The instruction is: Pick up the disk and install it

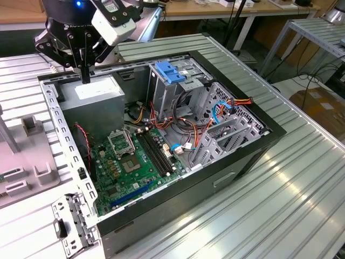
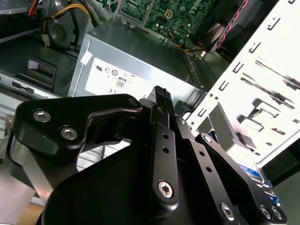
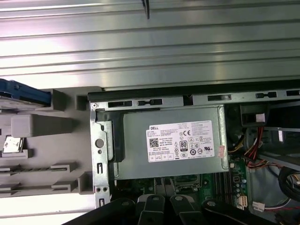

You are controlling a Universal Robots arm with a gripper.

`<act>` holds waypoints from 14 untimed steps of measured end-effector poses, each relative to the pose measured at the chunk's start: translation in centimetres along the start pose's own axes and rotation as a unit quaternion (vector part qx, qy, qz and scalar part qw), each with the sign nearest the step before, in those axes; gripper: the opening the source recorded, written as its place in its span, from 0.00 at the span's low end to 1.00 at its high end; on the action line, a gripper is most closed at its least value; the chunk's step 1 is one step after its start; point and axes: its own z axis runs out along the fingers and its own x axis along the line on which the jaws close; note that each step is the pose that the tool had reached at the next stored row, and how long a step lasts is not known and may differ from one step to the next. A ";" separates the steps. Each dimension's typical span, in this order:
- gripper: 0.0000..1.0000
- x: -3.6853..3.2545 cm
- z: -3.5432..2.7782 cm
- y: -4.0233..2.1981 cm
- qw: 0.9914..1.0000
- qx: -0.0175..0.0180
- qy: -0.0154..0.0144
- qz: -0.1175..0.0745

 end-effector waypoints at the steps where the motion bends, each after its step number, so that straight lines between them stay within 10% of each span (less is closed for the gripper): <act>1: 0.11 0.10 0.00 -0.01 1.000 0.000 0.000 0.000; 14: 0.11 0.88 -0.02 -0.06 1.000 0.000 0.000 0.000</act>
